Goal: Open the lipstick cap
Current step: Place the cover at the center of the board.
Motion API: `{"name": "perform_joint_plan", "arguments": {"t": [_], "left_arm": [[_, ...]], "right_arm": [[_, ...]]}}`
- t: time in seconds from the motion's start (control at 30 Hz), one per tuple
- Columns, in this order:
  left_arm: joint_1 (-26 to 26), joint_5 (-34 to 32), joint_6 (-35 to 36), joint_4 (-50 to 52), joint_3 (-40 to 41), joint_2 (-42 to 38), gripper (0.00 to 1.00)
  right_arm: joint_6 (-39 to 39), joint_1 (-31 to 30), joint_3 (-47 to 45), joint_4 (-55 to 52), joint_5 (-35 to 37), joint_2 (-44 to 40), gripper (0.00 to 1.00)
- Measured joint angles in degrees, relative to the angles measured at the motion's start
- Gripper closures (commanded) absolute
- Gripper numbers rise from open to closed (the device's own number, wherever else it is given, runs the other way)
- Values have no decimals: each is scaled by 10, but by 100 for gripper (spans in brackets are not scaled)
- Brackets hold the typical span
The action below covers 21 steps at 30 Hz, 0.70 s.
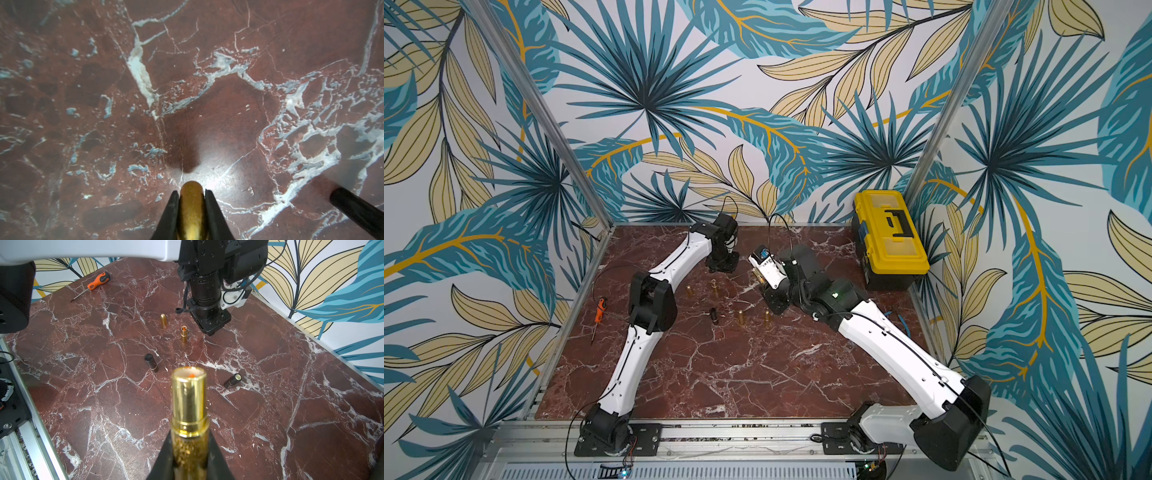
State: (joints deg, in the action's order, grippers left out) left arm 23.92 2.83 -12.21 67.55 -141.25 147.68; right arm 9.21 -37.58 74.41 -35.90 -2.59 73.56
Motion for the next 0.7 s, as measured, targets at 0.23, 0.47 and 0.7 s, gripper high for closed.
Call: {"name": "perform_joint_plan", "arguments": {"t": [0.23,0.47,0.7], "left_arm": [[0,2,0,-6,4,3,85],[0,2,0,-7,23,4,80],[0,2,3,-8,24,4,56]], "right_arm": [[0,0,-6,0,0,1,98],[-2,0,-7,0,0,1,97],[-4,0,-9,0,0,1,94]]}}
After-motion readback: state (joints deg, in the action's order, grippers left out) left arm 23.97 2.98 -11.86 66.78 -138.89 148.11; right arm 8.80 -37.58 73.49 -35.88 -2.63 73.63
